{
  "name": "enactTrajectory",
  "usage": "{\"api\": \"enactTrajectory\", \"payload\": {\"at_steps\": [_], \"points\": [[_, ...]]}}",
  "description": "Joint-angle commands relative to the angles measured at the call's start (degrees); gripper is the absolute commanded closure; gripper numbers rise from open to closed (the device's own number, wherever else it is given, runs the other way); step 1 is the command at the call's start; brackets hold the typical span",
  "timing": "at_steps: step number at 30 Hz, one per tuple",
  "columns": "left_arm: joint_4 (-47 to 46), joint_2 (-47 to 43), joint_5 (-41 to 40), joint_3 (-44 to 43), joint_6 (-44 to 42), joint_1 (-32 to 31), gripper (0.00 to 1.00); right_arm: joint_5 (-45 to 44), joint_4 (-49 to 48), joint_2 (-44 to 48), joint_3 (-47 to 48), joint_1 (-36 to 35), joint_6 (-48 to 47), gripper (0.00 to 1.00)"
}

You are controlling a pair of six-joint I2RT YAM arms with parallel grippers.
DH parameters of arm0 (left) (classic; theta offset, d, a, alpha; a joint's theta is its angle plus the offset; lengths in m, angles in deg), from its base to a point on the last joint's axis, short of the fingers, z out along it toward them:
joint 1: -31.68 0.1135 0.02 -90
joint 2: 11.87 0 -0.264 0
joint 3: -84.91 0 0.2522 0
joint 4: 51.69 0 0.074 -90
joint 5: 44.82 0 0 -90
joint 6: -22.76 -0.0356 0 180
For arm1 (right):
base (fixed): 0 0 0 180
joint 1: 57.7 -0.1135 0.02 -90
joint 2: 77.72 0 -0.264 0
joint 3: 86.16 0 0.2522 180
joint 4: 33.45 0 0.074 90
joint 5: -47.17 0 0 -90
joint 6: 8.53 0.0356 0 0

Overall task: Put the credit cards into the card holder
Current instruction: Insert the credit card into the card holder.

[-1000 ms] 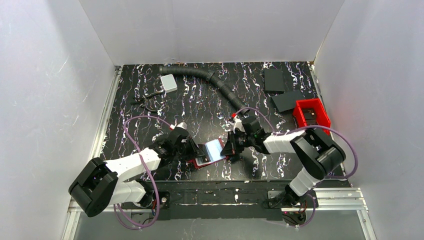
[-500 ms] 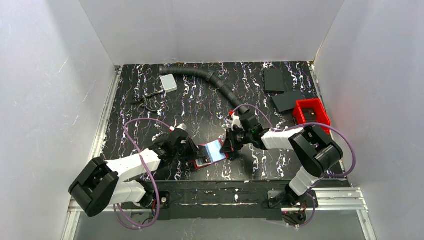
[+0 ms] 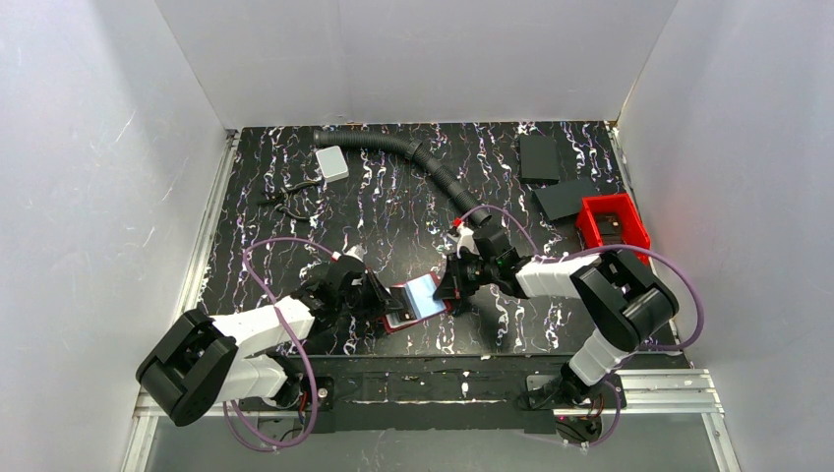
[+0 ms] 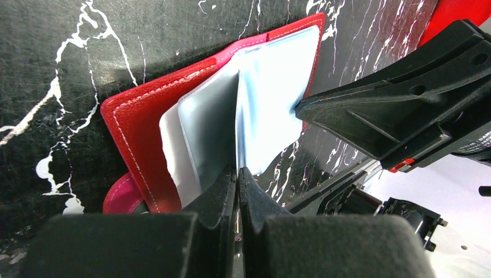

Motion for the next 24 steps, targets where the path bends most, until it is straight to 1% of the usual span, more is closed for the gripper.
{"api": "enactTrajectory", "payload": {"at_steps": [1, 6, 8, 10, 12, 15, 18, 20, 22, 24], "points": [[-1.0, -0.7, 0.7, 1.7, -0.9, 0.7, 1.0, -9.2, 9.7, 1.8, 0.4, 0.2, -5.1, 0.96], [-2.8, 0.1, 1.5, 2.2, -1.1, 0.7, 1.0, -9.4, 15.8, 6.6, 3.5, 0.0, -8.2, 0.64], [-3.5, 0.4, 1.8, 2.3, -1.4, 0.8, 1.0, -6.2, 14.4, 7.1, 3.4, 0.0, -8.6, 0.56], [-4.0, 0.3, 2.0, 2.3, -1.5, 1.1, 1.0, -2.5, 11.5, 5.7, 3.1, 0.0, -7.8, 0.53], [-4.2, 0.0, 2.5, 2.0, -1.6, 1.1, 1.0, -1.1, 10.4, 3.8, 3.4, 0.0, -7.5, 0.55], [-4.3, -0.1, 3.6, 1.2, -1.9, 1.1, 1.0, -3.0, 11.0, 3.7, 3.4, 0.0, -8.1, 0.72], [-4.6, 0.0, 4.9, 0.2, -2.4, 1.2, 1.0, -5.1, 12.1, 4.7, 3.2, 0.0, -9.0, 0.8], [-5.0, 0.5, 5.6, -0.5, -2.5, 1.2, 1.0, -6.0, 13.0, 4.2, 3.4, 0.0, -9.4, 0.88], [-5.5, 1.4, 6.3, -1.0, -2.6, 1.2, 1.0, -7.1, 13.2, 3.7, 3.1, 0.0, -9.2, 0.91], [-6.3, 2.3, 6.7, -1.1, -2.4, 1.2, 1.0, -8.2, 13.3, 3.5, 2.7, 0.0, -9.2, 0.91]]}}
